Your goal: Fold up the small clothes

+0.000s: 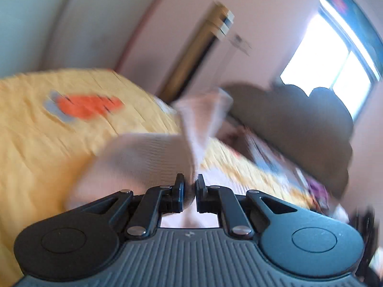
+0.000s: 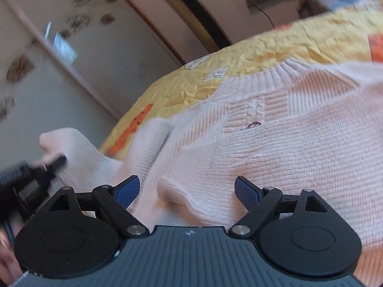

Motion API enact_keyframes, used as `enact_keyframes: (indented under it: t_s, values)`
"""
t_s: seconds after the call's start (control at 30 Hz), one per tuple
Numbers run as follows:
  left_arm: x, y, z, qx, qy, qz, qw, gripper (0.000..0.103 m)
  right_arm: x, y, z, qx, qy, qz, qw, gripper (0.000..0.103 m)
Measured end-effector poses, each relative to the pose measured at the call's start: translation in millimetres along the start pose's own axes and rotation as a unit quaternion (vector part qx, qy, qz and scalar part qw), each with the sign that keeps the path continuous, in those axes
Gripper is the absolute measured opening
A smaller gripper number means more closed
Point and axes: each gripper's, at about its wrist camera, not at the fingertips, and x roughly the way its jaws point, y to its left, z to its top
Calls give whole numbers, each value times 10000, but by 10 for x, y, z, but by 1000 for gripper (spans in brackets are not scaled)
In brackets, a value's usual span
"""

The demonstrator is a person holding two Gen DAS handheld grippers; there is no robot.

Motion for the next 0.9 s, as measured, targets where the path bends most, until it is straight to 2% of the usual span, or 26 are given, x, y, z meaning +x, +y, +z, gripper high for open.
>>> enact_keyframes:
  t_s: [0.07,0.1,0.13,0.23,0.33,0.47,0.57,0.63,0.7,0.73,0.8,0.83,0.87,0.9]
  values:
    - [179,-113,-225,64,513,0,9987,9,-51,-94,71,884,69,724,9934,94]
    - [252,-140,-305,71,737,52,9972,9,-36,-119,82,1128,215,983,9885,100]
    - [295,-137,-359,57,868,46,9962,9,-1,-139,83,1329,422,1130,9837,100]
    - [326,-76,-410,2,974,31,9952,9,102,-160,52,1445,786,895,9823,99]
    - [348,-9,-441,-1,1029,-6,9947,9,131,-179,24,1547,689,930,9812,96]
    - [330,-66,-510,306,964,26,9949,10,207,-171,74,1848,710,865,9764,94]
    - [333,-112,-539,460,956,35,9944,10,274,-132,119,1834,897,624,9769,83]
    - [328,-126,-526,590,1027,-98,9929,12,318,-94,115,1631,1024,320,9808,60]
    - [252,-154,-535,769,1044,-199,9914,16,328,-124,96,1622,990,200,9816,53]
    - [190,-153,-531,813,1037,-276,9909,21,325,-170,91,1738,988,197,9796,55]
    - [54,-97,-516,622,994,-401,9923,34,308,-246,76,1908,990,225,9764,48]
    - [-16,-38,-503,393,906,-335,9945,49,303,-283,62,1977,996,280,9748,47]
    - [-109,58,-482,-24,684,-189,9975,58,297,-311,52,2035,1002,342,9733,47]
    - [-193,160,-463,-411,484,-140,9979,58,293,-327,51,2068,1014,389,9723,47]
